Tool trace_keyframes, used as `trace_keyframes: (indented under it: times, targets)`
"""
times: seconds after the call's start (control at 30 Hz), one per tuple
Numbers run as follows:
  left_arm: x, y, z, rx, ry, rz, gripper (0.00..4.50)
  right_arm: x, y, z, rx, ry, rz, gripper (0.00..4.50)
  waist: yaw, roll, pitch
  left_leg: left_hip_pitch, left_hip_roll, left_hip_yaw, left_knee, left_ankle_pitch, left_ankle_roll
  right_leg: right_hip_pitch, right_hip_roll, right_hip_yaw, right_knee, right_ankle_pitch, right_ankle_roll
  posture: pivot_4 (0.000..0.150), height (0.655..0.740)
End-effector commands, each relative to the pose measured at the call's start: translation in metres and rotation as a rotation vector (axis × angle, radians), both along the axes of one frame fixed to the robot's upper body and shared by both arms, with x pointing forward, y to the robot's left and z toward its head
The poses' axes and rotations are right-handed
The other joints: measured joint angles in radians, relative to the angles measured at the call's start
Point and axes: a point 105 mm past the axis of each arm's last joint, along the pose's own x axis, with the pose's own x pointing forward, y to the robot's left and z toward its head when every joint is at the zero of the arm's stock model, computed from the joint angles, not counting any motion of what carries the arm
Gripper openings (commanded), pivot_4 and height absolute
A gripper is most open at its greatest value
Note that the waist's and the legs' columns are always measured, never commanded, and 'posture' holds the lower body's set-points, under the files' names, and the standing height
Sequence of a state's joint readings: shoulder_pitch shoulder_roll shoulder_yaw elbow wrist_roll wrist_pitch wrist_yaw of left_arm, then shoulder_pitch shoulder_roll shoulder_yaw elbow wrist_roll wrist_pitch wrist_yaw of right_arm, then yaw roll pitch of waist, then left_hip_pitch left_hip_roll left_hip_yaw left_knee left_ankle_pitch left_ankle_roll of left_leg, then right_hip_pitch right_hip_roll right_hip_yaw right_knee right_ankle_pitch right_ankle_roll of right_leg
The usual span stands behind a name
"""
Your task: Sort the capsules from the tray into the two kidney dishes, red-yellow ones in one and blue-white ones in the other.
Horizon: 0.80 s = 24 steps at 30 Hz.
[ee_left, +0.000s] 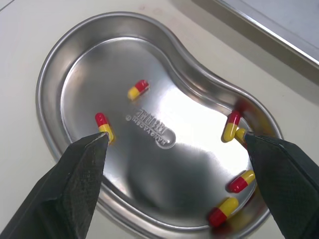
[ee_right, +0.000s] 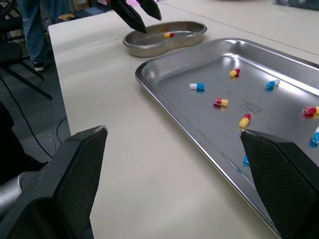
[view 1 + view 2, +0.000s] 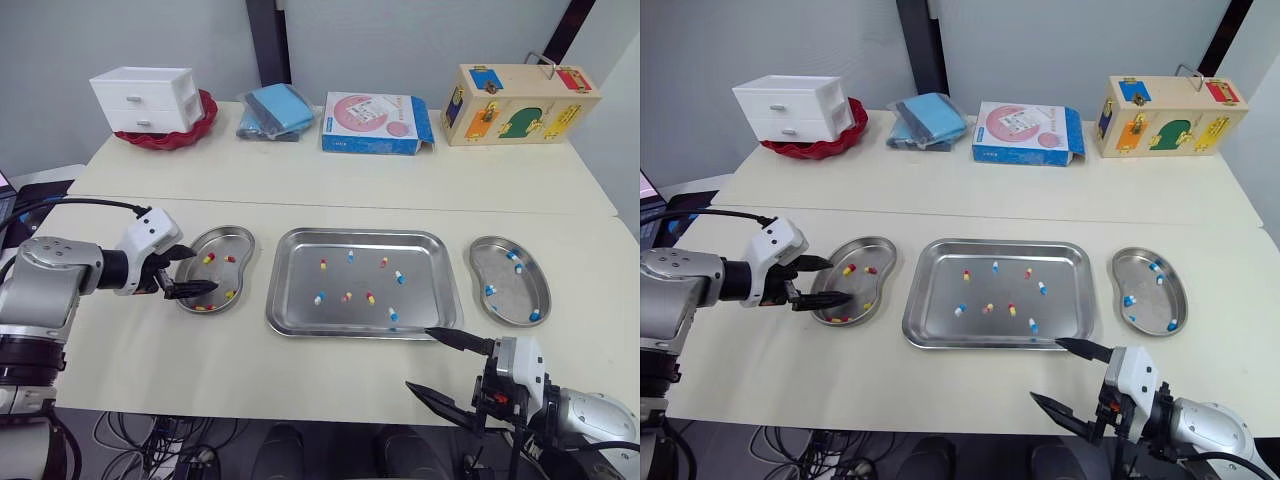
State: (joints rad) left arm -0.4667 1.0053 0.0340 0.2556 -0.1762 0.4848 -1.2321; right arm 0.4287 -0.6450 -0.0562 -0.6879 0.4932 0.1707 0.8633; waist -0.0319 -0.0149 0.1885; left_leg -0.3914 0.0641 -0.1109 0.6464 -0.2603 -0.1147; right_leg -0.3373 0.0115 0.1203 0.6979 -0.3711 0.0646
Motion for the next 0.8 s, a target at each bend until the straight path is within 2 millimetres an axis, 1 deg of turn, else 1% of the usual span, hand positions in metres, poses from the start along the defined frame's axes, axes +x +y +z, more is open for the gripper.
trace_keyframes:
  times: [0.03,0.13,0.27,0.37,0.43,0.6,0.7,0.73,0.77,0.8]
  targets:
    - [0.003,0.003,0.013,0.01,-0.047,-0.004,4.48,-0.002,0.003,0.009,0.012,-0.047,0.013,4.5,0.0,0.0,0.0,0.0,0.0,0.0,0.0,0.0,0.0,0.0,0.0,0.0,0.0,0.0,0.0,0.15,0.74]
    - [0.003,0.003,0.014,-0.004,-0.061,-0.014,4.48,-0.003,0.0,0.004,-0.001,-0.041,0.009,4.5,0.0,0.0,0.0,0.0,0.0,0.0,0.0,0.0,0.0,0.0,0.0,0.0,0.0,0.0,0.0,0.15,0.74]
    - [-0.001,0.002,0.021,-0.092,-0.087,-0.03,4.48,-0.003,-0.001,0.003,-0.01,-0.047,0.014,4.5,0.0,0.0,0.0,0.0,0.0,0.0,0.0,0.0,0.0,0.0,0.0,0.0,0.0,0.0,0.0,0.15,0.74]
    - [-0.007,0.004,0.016,-0.121,-0.081,-0.038,4.48,-0.003,-0.004,0.005,-0.002,-0.051,0.006,4.5,-0.001,0.0,0.0,0.0,0.0,0.0,0.0,0.0,0.0,0.0,0.0,0.0,0.0,0.0,0.0,0.15,0.74]
    - [-0.011,0.005,0.015,-0.148,-0.073,-0.038,4.48,-0.006,-0.005,0.004,-0.004,-0.044,0.011,4.5,-0.001,0.0,0.0,0.0,0.0,0.0,0.0,0.0,0.0,0.0,0.0,0.0,0.0,0.0,0.0,0.15,0.74]
    - [-0.016,0.0,0.026,-0.227,-0.111,-0.051,4.48,-0.011,-0.013,0.001,-0.035,-0.003,0.017,4.5,0.001,0.0,0.0,0.0,0.0,0.0,0.0,0.0,0.0,0.0,0.0,0.0,0.0,0.0,0.0,0.15,0.74]
    - [-0.023,-0.005,0.04,-0.267,-0.216,-0.089,4.48,-0.01,-0.028,0.003,-0.074,0.051,0.004,4.5,0.0,0.0,0.0,0.0,0.0,0.001,0.0,0.0,0.0,0.0,0.0,0.001,0.0,0.0,0.0,0.15,0.74]
    - [-0.033,-0.005,0.042,-0.281,-0.246,-0.108,4.48,-0.007,-0.043,0.005,-0.12,0.08,-0.025,4.5,0.0,0.0,0.0,0.0,0.0,0.001,0.0,0.0,0.0,0.0,-0.001,0.001,0.0,0.0,0.0,0.15,0.74]
    - [-0.045,-0.002,0.04,-0.274,-0.247,-0.108,4.48,-0.005,-0.059,0.005,-0.172,0.115,-0.056,4.5,-0.001,0.0,0.0,0.0,0.0,0.001,0.0,0.0,0.0,0.0,-0.001,0.001,0.0,0.0,0.0,0.15,0.74]
    - [-0.053,0.0,0.039,-0.266,-0.246,-0.106,4.48,-0.004,-0.07,0.006,-0.206,0.139,-0.077,4.5,-0.005,0.0,0.0,0.0,0.0,0.002,-0.001,0.0,0.0,0.0,-0.001,0.002,0.0,0.0,0.0,0.15,0.74]
